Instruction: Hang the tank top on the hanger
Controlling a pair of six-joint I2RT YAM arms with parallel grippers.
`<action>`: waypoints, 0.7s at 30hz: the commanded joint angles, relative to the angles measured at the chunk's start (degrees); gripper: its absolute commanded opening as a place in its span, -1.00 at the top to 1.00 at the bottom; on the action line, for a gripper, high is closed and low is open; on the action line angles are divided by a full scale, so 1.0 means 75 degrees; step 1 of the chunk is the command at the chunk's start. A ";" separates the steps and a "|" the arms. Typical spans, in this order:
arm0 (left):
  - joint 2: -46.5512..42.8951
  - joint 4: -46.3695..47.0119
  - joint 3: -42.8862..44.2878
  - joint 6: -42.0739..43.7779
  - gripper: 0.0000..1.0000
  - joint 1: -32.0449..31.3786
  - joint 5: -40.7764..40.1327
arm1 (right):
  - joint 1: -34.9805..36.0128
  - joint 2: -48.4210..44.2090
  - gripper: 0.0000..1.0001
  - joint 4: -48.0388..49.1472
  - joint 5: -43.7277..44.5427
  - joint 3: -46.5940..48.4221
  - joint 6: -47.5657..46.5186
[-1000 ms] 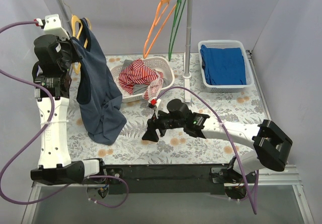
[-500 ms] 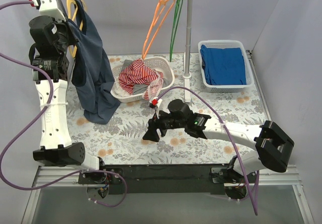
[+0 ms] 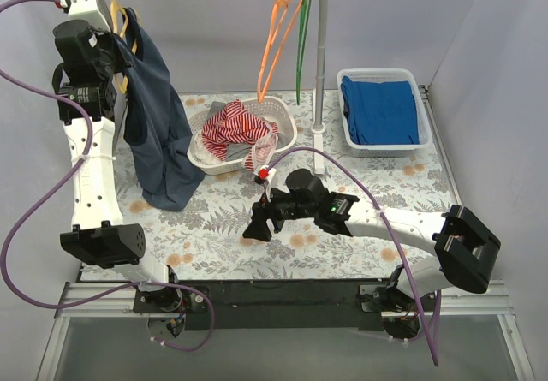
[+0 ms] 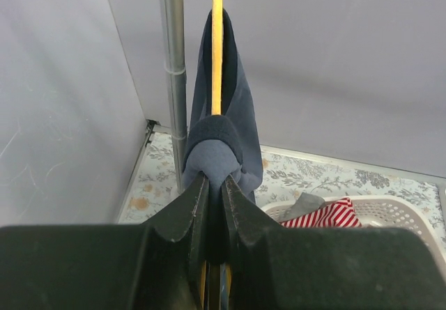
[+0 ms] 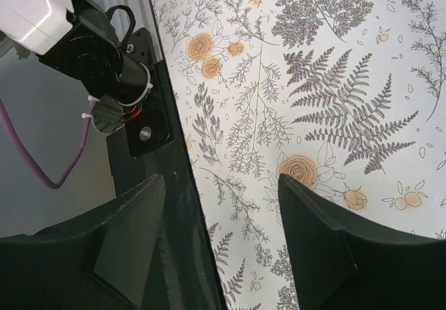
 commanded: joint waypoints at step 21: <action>-0.0814 0.0794 -0.1003 -0.0712 0.31 0.0484 -0.0068 | 0.0009 0.0094 -0.49 -0.0002 0.0001 -0.0081 -0.0238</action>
